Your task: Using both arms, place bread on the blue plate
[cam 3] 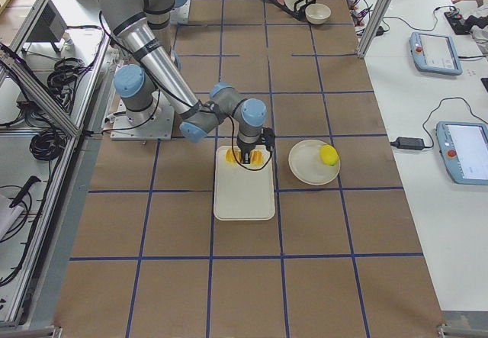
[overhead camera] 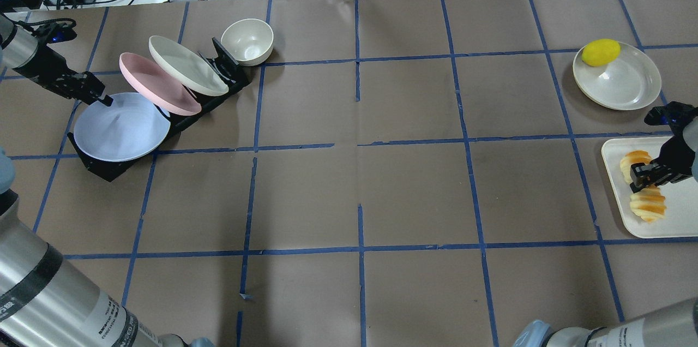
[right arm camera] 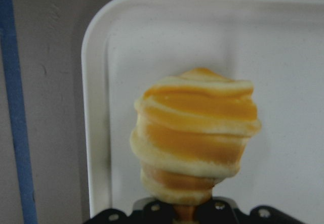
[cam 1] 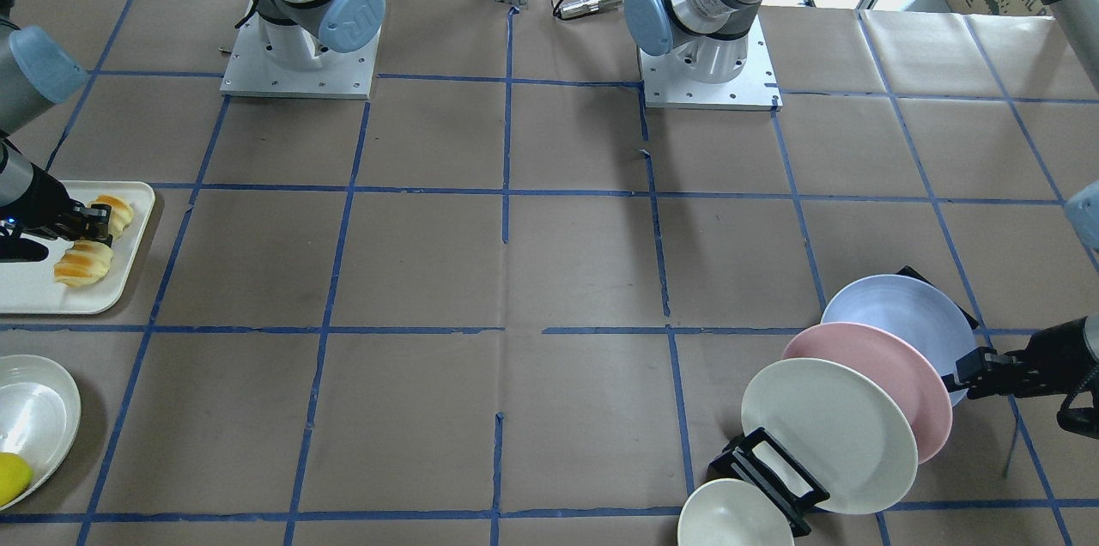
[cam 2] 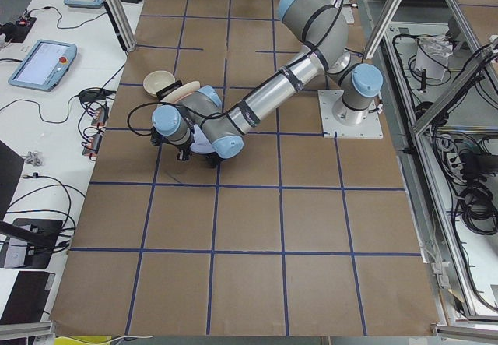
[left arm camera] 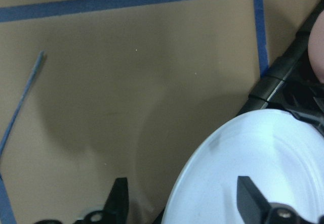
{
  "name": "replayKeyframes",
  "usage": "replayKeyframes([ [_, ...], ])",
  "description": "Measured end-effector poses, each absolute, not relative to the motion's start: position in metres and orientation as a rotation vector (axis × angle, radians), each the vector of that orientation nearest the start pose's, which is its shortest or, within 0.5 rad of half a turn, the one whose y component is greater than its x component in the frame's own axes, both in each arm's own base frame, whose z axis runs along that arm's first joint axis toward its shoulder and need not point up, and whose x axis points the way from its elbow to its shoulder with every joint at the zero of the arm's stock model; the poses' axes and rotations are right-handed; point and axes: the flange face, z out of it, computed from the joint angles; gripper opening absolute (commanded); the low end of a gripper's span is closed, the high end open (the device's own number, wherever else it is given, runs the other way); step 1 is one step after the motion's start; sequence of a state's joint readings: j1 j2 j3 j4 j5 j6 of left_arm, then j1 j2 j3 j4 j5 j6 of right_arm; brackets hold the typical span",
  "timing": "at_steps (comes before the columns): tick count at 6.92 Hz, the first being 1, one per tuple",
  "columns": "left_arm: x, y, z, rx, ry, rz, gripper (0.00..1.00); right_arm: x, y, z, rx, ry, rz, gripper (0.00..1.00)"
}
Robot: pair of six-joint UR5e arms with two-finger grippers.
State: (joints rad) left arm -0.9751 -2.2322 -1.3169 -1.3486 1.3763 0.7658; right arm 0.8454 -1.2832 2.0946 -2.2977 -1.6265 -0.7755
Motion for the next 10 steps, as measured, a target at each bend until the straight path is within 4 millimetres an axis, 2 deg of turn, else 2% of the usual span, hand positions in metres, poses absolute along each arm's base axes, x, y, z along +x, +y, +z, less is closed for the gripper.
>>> replayKeyframes([
  [1, 0.267, -0.666, 0.235, 0.255, 3.394, 0.032, 0.0, -0.224, -0.446, 0.183, -0.095, 3.126, 0.149, 0.0],
  [2, 0.267, -0.665, 0.244, 0.254, 3.389, 0.029, 0.0, -0.224, -0.447, 0.196, -0.11, 3.138, 0.131, 0.0],
  [3, 0.266, -0.663, 0.255, 0.253, 3.383, 0.029, 0.0, -0.221, -0.447, 0.219, -0.123, 3.151, 0.117, 0.01],
  [4, 0.264, -0.658, 0.274, 0.253, 3.376, 0.031, 0.0, -0.218, -0.449, 0.254, -0.136, 3.159, 0.119, 0.0],
  [6, 0.254, -0.634, 0.336, 0.246, 3.352, 0.054, 0.0, -0.207, -0.47, 0.33, -0.194, 3.153, 0.136, 0.01],
  [7, 0.247, -0.615, 0.372, 0.235, 3.352, 0.07, 0.0, -0.19, -0.485, 0.366, -0.24, 3.158, 0.131, 0.01],
  [8, 0.234, -0.593, 0.408, 0.216, 3.356, 0.085, 0.0, -0.16, -0.498, 0.403, -0.29, 3.176, 0.115, 0.01],
  [9, 0.217, -0.573, 0.438, 0.16, 3.36, 0.099, 0.0, -0.119, -0.503, 0.433, -0.325, 3.2, 0.103, 0.02],
  [10, 0.196, -0.56, 0.457, 0.06, 3.364, 0.112, 0.0, -0.075, -0.501, 0.454, -0.339, 3.22, 0.09, 0.02],
])
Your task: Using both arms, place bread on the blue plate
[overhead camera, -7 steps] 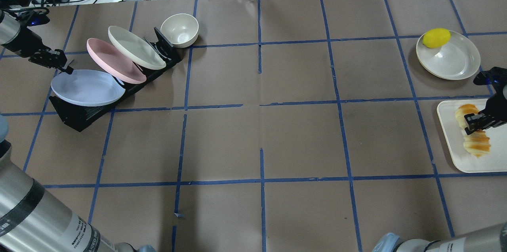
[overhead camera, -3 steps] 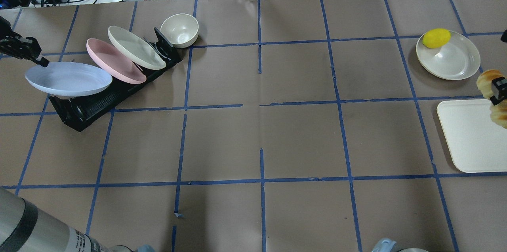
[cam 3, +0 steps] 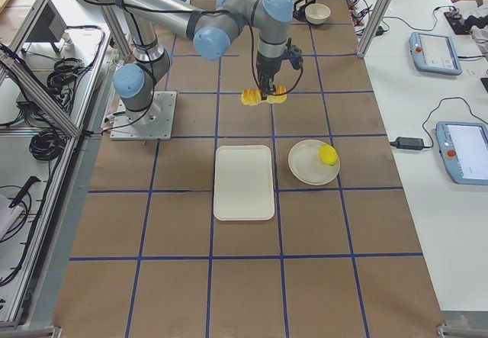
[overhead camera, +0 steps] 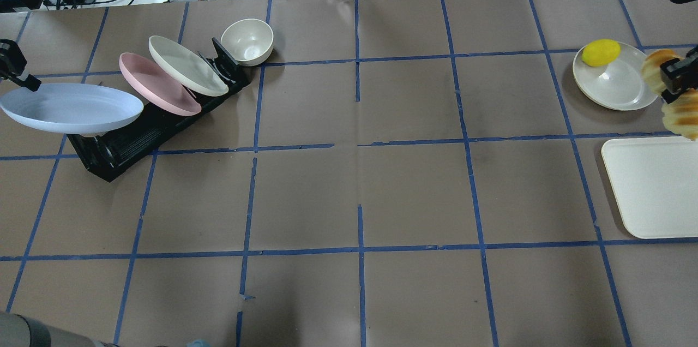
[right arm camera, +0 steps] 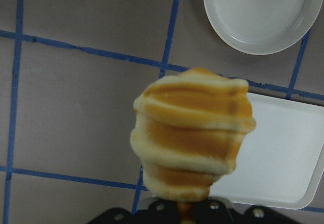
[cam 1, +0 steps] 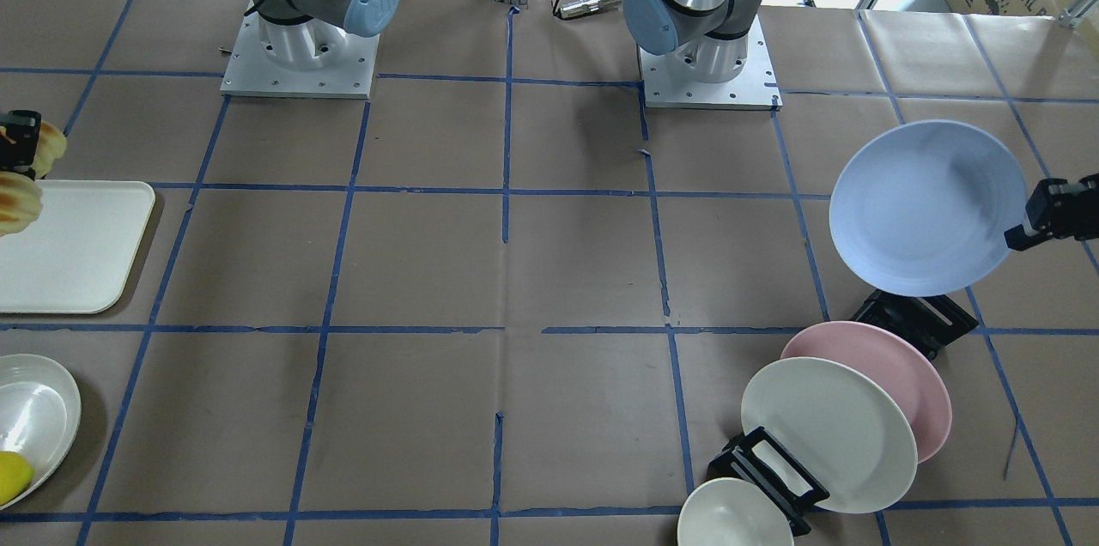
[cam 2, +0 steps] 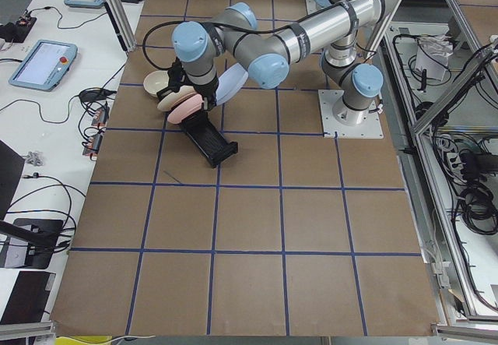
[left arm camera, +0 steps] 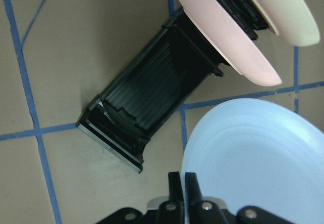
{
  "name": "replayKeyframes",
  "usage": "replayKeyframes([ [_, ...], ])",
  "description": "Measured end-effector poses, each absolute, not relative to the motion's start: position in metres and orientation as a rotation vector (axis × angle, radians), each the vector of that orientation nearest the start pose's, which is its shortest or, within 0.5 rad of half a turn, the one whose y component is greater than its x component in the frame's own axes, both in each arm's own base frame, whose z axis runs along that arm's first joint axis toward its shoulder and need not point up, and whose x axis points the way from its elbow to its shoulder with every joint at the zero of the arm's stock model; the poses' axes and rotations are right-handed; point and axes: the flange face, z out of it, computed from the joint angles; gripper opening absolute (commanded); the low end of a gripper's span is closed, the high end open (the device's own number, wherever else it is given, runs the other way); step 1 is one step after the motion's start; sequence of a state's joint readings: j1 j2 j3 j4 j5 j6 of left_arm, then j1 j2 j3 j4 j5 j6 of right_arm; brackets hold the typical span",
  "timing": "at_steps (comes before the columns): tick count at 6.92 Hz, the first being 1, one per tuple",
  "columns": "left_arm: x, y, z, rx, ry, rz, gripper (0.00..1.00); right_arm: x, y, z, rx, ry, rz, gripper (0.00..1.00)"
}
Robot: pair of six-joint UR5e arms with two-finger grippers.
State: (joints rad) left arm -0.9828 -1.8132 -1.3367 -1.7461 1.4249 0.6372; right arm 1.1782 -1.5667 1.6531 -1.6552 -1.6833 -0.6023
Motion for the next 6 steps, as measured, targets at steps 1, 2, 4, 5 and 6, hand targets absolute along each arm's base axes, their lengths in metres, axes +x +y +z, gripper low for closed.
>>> replayKeyframes([
  [1, 0.167, -0.559, 0.462, -0.046, 3.365, 0.137, 0.0, -0.036, -0.496, 0.467, -0.326, 3.23, 0.076, 0.02],
  [2, 0.122, -0.572, 0.458, -0.143, 3.351, 0.162, 0.0, 0.003, -0.491, 0.474, -0.305, 3.232, 0.066, 0.02],
  [4, -0.003, -0.61, 0.444, -0.314, 3.331, 0.092, 0.0, 0.071, -0.481, 0.477, -0.279, 3.233, 0.057, 0.02],
  [5, -0.06, -0.622, 0.436, -0.376, 3.331, 0.039, 0.0, 0.089, -0.478, 0.477, -0.253, 3.228, 0.057, 0.02],
  [6, -0.108, -0.626, 0.432, -0.429, 3.33, -0.008, 0.0, 0.098, -0.475, 0.476, -0.201, 3.21, 0.063, 0.02],
])
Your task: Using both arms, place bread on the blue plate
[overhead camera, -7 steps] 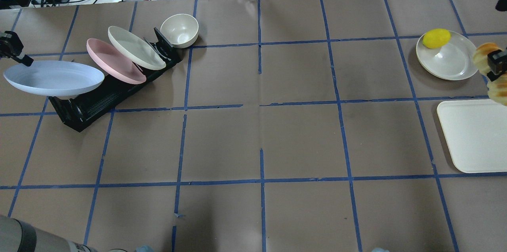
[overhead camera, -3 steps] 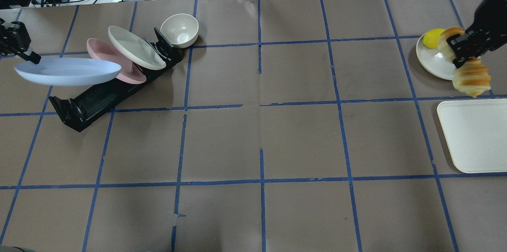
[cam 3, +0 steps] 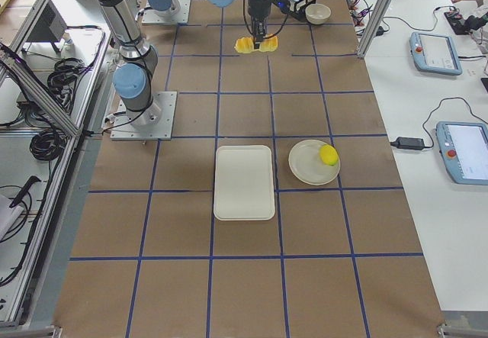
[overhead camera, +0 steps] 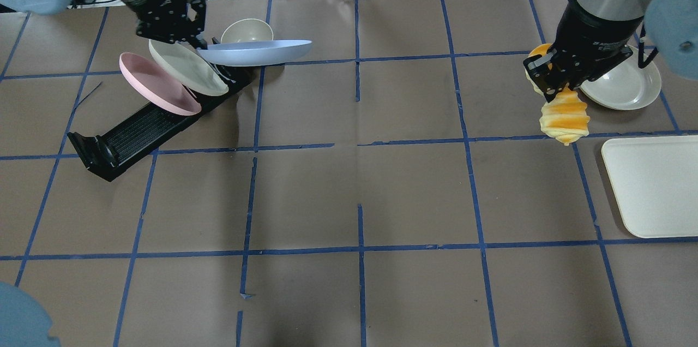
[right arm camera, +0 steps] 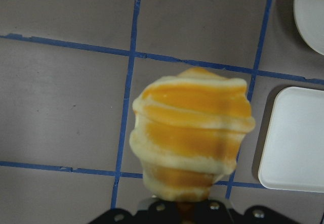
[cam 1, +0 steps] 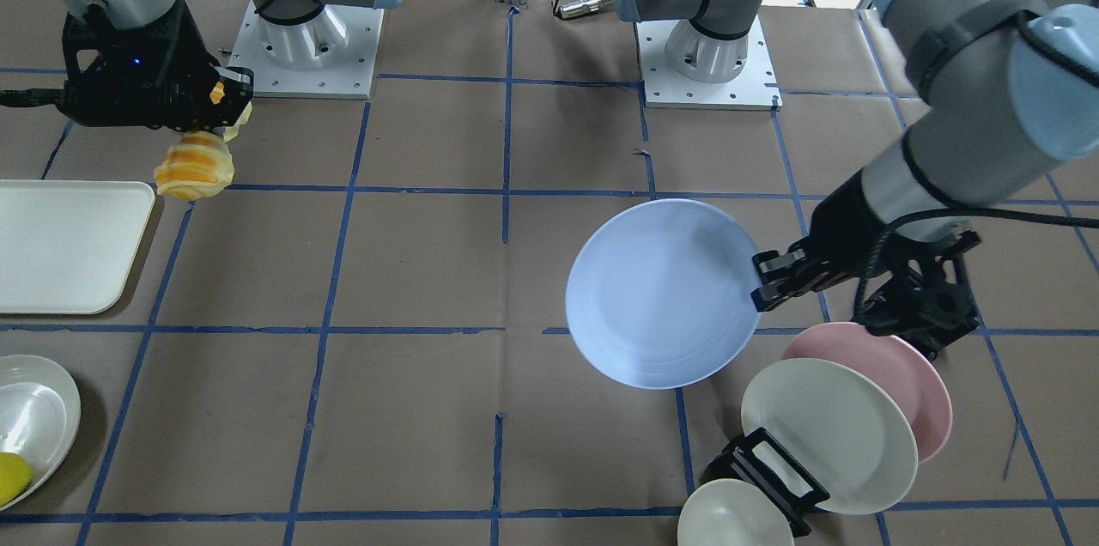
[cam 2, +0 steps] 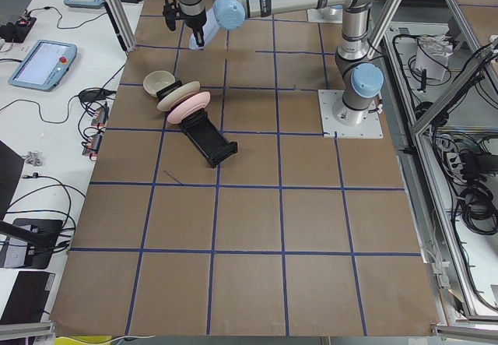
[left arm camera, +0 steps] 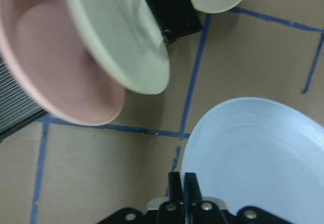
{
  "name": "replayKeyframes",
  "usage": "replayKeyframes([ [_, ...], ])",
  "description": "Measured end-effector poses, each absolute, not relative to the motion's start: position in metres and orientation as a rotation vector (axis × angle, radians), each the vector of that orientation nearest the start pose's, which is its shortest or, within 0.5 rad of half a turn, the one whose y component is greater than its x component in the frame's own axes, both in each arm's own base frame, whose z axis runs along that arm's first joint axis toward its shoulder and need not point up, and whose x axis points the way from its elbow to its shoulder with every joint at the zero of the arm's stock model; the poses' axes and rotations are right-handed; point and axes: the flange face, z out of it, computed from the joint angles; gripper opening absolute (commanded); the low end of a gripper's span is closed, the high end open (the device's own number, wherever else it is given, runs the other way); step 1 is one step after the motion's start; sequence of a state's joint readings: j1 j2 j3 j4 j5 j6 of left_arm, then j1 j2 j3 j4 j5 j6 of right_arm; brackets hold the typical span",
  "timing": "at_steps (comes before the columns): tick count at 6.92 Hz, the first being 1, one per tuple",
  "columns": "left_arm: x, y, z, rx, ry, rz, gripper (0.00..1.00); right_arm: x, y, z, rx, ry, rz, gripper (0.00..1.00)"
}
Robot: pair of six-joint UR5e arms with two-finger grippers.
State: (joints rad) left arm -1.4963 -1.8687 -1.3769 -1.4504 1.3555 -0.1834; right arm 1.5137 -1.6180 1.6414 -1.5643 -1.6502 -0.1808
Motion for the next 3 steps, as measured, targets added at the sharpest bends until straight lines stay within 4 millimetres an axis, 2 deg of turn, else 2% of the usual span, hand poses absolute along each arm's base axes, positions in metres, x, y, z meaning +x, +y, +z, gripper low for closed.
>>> replayKeyframes([
  [1, -0.149, -0.622, 0.429, -0.475, 3.329, -0.033, 0.0, 0.105, -0.472, 0.475, -0.12, 3.184, 0.082, 0.02],
  [3, -0.216, -0.603, 0.411, -0.574, 3.323, -0.055, 0.0, 0.119, -0.467, 0.476, -0.017, 3.141, 0.111, 0.02],
])
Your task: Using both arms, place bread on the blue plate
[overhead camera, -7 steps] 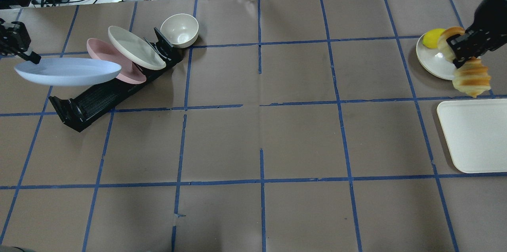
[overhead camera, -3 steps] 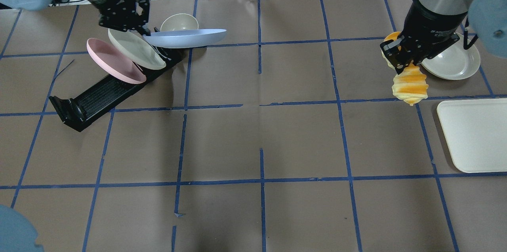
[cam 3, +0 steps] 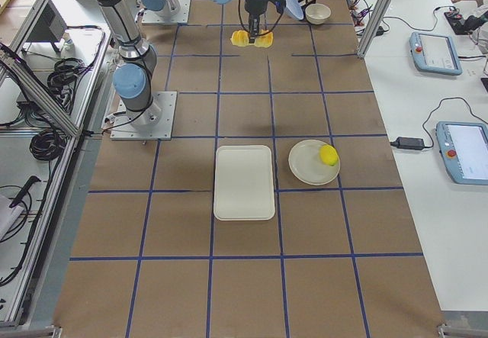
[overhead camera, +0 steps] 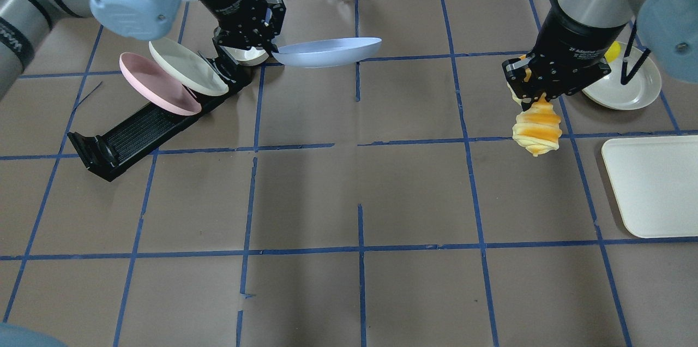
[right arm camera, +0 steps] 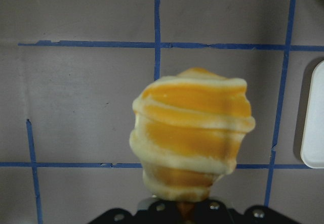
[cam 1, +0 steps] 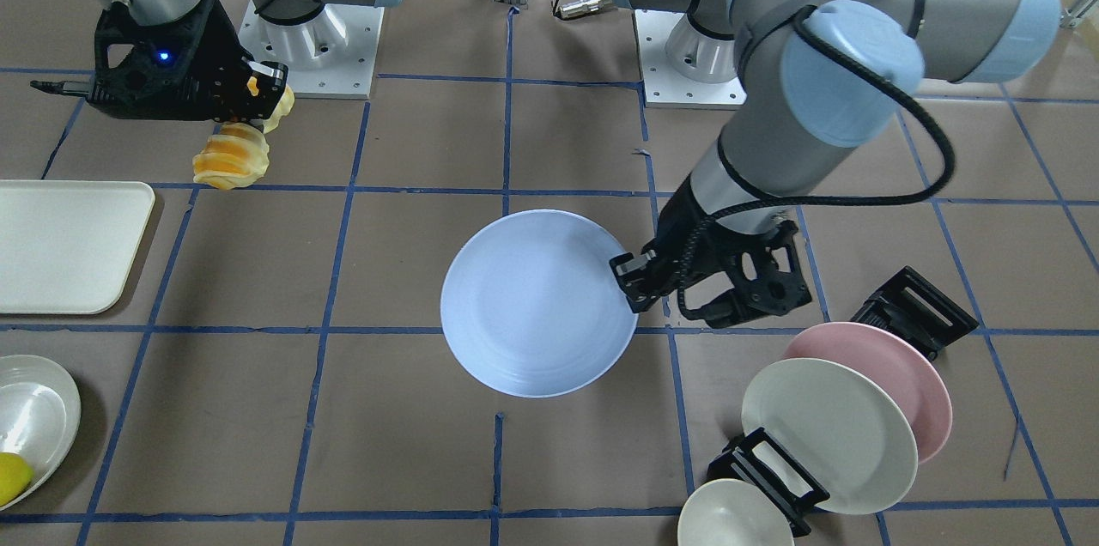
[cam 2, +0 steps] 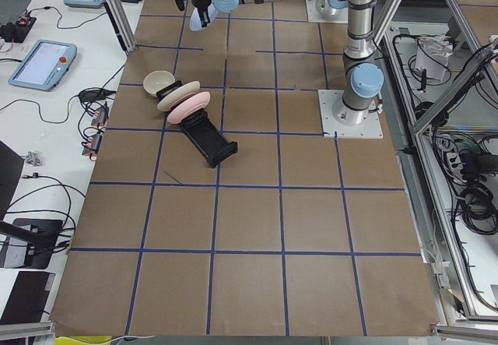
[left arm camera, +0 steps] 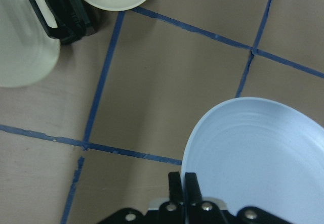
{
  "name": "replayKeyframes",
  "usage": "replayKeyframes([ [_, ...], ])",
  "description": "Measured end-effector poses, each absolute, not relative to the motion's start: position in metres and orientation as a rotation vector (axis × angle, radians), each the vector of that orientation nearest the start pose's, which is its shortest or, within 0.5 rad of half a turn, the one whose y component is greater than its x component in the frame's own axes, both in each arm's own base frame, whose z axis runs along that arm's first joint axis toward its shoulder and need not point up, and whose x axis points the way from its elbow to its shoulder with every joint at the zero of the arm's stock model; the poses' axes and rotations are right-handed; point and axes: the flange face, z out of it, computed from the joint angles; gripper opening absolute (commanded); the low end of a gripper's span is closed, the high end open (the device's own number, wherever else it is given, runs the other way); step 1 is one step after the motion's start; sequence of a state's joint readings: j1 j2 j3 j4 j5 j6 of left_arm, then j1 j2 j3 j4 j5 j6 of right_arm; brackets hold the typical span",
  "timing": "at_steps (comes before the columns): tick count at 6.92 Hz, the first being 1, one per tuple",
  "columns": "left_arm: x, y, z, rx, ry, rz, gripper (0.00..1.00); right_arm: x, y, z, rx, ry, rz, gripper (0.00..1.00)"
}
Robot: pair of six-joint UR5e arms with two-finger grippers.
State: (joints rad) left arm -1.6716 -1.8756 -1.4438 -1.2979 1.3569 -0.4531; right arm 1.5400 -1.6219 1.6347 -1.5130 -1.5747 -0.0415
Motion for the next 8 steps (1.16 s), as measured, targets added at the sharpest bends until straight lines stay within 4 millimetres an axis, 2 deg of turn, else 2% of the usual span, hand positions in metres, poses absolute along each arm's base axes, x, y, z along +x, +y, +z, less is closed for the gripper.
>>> replayKeyframes([
  [1, -0.241, -0.587, 0.397, -0.578, 3.324, -0.063, 0.01, 0.127, -0.465, 0.476, -0.02, 3.142, 0.112, 0.02],
  [2, -0.254, -0.567, 0.378, -0.582, 3.317, -0.043, 0.01, 0.133, -0.465, 0.475, -0.02, 3.143, 0.113, 0.02],
  [4, -0.255, -0.528, 0.35, -0.604, 3.305, -0.032, 0.01, 0.136, -0.468, 0.469, -0.018, 3.142, 0.115, 0.02],
  [6, -0.269, -0.499, 0.341, -0.667, 3.291, -0.006, 0.03, 0.137, -0.471, 0.468, -0.017, 3.142, 0.118, 0.02],
  [7, -0.28, -0.491, 0.341, -0.678, 3.291, -0.008, 0.79, 0.137, -0.471, 0.468, -0.017, 3.142, 0.119, 0.02],
  [8, -0.286, -0.486, 0.343, -0.687, 3.284, -0.034, 1.0, 0.137, -0.472, 0.467, -0.017, 3.142, 0.122, 0.02],
])
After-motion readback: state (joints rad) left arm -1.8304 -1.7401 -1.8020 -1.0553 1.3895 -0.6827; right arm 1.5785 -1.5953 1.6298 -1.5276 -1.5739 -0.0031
